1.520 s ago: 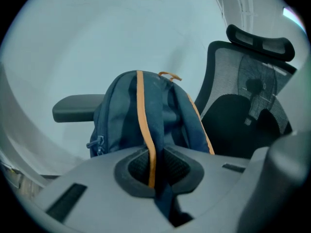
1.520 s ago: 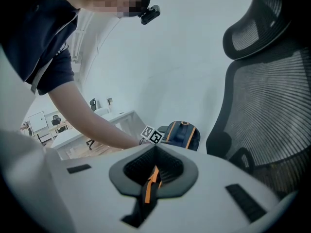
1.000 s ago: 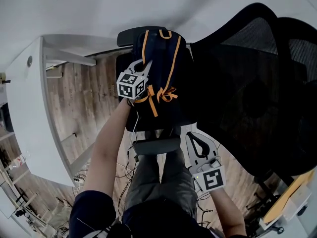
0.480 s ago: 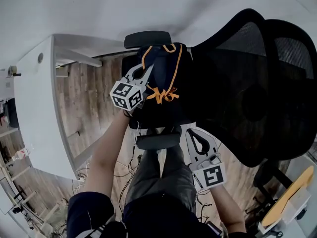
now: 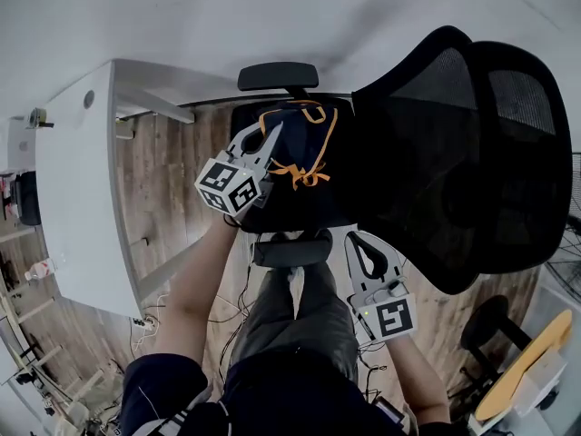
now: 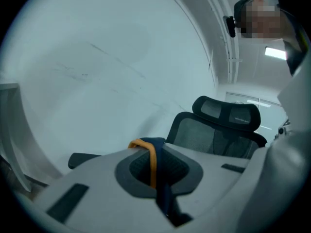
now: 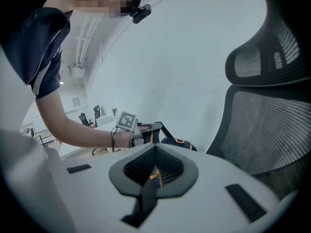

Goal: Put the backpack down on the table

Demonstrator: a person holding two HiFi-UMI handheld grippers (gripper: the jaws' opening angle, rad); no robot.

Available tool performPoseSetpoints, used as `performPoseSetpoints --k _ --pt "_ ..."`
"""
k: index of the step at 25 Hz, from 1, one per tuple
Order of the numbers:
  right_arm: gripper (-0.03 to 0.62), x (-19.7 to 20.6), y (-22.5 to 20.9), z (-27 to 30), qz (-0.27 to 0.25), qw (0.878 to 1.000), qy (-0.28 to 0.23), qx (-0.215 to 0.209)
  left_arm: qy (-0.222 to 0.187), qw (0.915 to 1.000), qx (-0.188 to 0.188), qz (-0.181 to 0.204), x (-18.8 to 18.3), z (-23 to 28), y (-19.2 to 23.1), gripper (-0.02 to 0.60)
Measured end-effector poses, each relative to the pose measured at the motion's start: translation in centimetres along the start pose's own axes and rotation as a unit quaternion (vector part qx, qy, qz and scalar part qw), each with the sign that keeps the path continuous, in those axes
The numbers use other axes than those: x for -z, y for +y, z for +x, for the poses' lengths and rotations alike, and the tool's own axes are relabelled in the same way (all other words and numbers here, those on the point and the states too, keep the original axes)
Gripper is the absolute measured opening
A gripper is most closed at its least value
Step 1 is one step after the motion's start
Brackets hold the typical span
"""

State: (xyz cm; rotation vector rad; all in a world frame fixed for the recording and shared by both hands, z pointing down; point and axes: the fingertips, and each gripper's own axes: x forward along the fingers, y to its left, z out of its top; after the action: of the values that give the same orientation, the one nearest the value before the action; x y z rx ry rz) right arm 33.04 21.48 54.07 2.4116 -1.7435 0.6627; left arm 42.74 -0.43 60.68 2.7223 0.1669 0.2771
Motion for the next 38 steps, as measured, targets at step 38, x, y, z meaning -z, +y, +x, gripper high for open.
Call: performPoseSetpoints --k 38 --pt "-0.002 -8.3 3.5 -3.6 -0.081 0.994 -0.061 -0.030 -0.061 0.9933 -0.075 0.063 -11.3 -15.2 -7.9 0.005"
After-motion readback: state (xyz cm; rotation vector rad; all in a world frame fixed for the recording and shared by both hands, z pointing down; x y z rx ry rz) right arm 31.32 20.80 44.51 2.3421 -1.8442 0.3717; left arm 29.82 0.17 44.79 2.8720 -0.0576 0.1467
